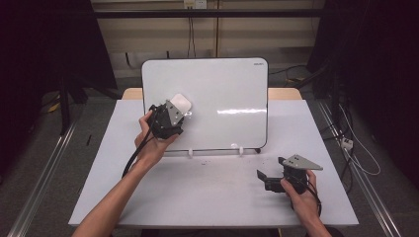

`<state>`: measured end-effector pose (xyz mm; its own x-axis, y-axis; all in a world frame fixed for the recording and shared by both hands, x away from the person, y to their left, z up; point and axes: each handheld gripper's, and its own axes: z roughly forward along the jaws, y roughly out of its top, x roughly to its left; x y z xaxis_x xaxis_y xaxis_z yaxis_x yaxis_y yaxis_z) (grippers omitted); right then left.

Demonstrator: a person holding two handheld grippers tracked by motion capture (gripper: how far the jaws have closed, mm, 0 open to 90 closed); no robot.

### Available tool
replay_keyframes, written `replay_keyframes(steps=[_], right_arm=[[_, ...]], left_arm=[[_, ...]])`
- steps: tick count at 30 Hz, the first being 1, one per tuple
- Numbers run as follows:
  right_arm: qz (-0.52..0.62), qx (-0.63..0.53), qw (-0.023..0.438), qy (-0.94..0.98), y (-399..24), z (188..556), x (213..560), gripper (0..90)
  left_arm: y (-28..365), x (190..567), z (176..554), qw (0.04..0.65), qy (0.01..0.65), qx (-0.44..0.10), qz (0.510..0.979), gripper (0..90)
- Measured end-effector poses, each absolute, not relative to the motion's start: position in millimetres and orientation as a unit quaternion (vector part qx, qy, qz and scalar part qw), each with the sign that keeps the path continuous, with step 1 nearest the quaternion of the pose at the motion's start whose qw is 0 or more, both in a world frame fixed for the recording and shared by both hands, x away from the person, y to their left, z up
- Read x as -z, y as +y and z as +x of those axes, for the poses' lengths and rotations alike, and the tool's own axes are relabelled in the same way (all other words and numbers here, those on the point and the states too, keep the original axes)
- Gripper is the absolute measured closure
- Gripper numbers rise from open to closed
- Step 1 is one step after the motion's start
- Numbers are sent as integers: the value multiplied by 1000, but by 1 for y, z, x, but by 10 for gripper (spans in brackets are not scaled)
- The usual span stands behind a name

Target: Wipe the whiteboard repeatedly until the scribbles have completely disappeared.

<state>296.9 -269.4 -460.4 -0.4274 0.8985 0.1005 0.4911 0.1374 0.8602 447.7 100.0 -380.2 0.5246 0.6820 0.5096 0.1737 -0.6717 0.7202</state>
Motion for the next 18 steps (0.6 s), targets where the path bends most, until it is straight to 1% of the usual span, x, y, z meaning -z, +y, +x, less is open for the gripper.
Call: replay_keyframes(steps=[14, 18], right_arm=[[484, -444, 230, 718, -270, 297, 460, 52], [484, -445, 230, 718, -271, 296, 460, 52]], left_arm=[[90, 409, 418, 274, 219, -409, 842, 311], [92, 410, 417, 274, 217, -407, 844, 311]])
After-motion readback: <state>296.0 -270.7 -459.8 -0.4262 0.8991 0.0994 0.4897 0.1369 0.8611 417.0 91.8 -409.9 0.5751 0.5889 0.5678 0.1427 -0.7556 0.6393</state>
